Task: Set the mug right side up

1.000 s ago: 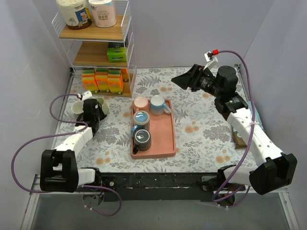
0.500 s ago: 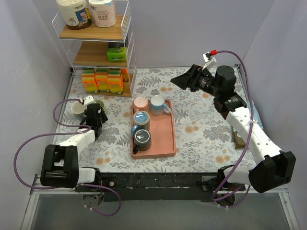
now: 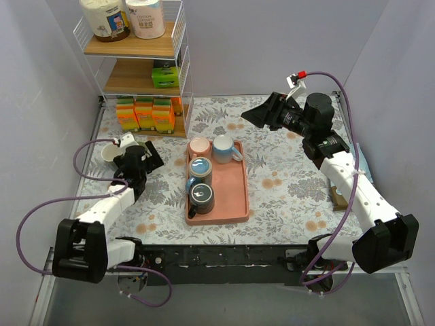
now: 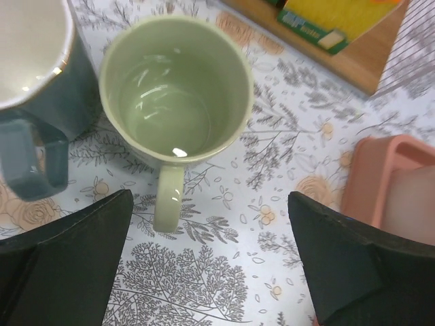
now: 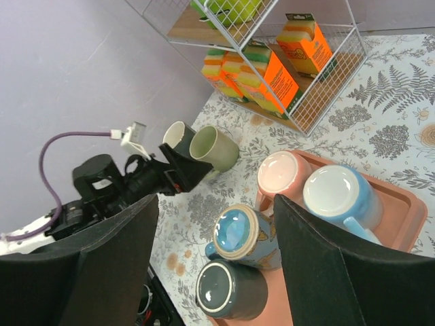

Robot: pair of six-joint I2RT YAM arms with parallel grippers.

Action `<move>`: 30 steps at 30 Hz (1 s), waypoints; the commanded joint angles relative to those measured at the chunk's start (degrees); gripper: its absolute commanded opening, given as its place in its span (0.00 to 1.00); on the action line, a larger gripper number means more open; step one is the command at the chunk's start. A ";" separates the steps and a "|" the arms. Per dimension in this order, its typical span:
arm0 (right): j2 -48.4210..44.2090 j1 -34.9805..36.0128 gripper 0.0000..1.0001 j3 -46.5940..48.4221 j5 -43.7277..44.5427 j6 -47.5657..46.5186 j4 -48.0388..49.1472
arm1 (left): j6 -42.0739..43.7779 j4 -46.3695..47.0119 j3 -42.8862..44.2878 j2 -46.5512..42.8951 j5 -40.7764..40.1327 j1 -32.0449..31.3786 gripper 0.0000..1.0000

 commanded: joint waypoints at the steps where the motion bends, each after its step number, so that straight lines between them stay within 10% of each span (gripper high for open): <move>1: 1.05 -0.45 0.76 1.36 -0.57 -2.55 -0.39 | -1.88 -5.67 3.32 -8.69 -2.53 -0.28 0.98; 15: 9.48 3.49 0.82 3.29 5.48 -23.63 -13.30 | -2.50 -16.05 13.68 -16.45 0.54 -0.37 0.98; 30: 26.35 4.12 0.74 11.46 3.57 -54.58 -24.29 | -2.41 -16.05 26.08 -11.44 22.93 -0.37 0.98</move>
